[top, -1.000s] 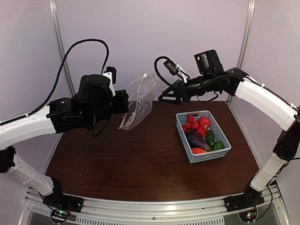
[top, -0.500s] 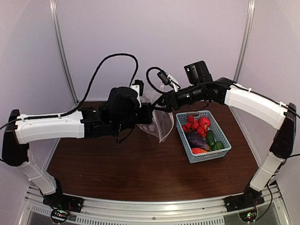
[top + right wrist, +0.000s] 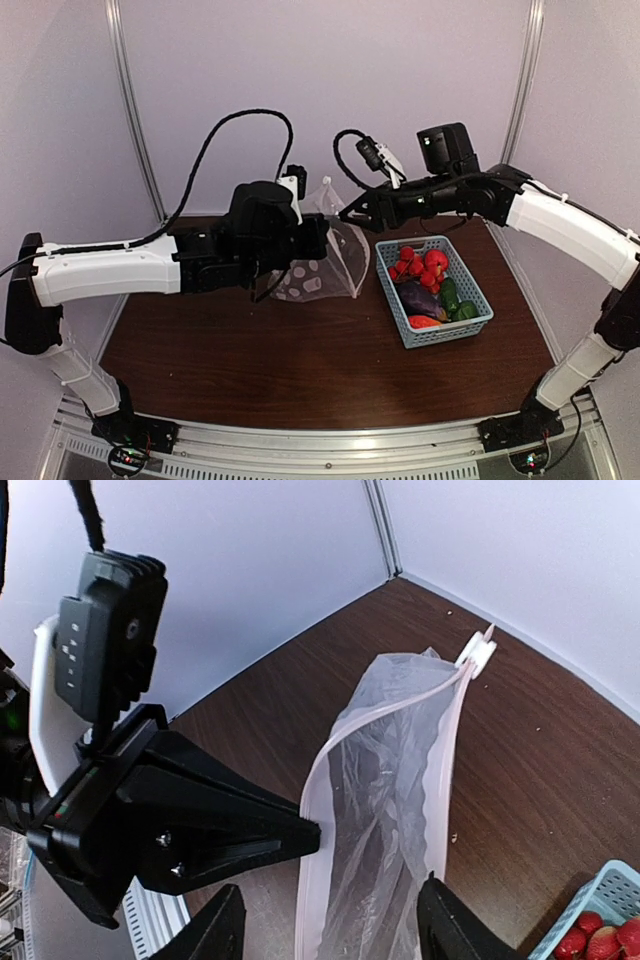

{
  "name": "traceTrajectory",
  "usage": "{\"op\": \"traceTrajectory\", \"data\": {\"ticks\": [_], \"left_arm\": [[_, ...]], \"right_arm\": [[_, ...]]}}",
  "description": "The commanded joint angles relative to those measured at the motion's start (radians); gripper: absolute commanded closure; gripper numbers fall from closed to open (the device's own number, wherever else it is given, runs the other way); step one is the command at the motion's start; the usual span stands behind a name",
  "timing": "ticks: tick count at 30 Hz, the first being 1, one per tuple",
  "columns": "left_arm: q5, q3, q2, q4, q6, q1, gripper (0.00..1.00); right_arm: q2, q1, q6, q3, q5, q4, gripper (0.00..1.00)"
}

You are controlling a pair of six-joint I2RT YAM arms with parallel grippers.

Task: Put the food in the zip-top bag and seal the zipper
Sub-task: Pass from the left arm to the right, then open the zipper food storage bag at the center of the board.

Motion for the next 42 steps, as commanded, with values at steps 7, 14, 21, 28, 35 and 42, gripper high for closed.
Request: {"op": "traceTrajectory", "data": {"ticks": [7,14,21,28,35,42], "left_arm": [[0.024,0.025,0.018,0.047,-0.006,-0.003,1.0],[0.04,0.029,0.019,0.043,-0.003,-0.003,1.0],[0.0,0.049,0.038,-0.051,-0.054,-0.004,0.95],[-0.026,0.057,0.059,-0.032,-0.09,-0.004,0.38],[-0.002,0.105,0.113,0.023,-0.026,-0.007,0.35],[-0.096,0.143,0.152,-0.028,-0.057,-0.007,0.38]], "right_arm": [[0.046,-0.006,-0.014,0.017,0.195,-0.026,0.4],[0.129,-0.006,0.005,0.063,0.181,-0.004,0.7],[0.166,-0.004,-0.005,0.111,0.258,-0.014,1.0],[0.161,0.01,0.037,0.104,0.281,-0.001,1.0],[0.158,0.033,0.071,0.099,0.335,0.003,1.0],[0.167,0.04,0.084,0.099,0.337,0.002,1.0]]}}
